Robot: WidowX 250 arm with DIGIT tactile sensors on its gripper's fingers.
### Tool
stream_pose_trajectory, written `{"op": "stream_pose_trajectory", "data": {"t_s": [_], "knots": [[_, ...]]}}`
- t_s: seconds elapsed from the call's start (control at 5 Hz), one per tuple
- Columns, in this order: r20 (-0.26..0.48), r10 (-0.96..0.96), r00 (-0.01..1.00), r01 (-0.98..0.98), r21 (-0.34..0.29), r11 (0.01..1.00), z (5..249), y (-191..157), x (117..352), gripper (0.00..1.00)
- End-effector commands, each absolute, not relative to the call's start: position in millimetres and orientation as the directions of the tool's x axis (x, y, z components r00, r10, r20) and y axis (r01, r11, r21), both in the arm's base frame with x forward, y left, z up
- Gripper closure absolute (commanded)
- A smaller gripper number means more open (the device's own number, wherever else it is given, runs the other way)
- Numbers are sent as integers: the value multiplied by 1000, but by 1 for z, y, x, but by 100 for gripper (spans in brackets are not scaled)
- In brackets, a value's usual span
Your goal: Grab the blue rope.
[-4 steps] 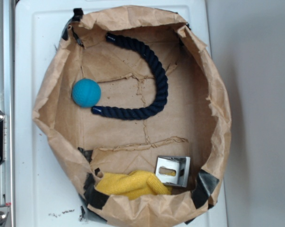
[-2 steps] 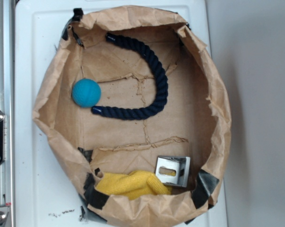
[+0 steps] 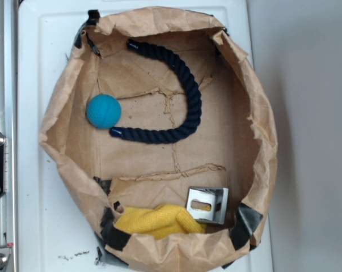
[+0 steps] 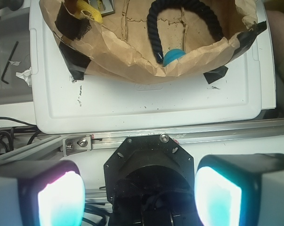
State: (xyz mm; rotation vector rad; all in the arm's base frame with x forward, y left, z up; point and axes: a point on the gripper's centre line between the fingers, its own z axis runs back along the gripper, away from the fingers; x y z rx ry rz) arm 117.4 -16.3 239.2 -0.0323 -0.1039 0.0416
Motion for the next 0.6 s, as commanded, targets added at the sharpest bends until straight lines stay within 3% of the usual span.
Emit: {"op": "stream_pose_trajectory", "data": {"t_s": [0.0, 0.4], "knots": [[115, 42, 992, -38, -36, 999, 243, -17, 119, 0], [163, 207, 965, -202, -46, 978, 230, -5, 200, 0]]}}
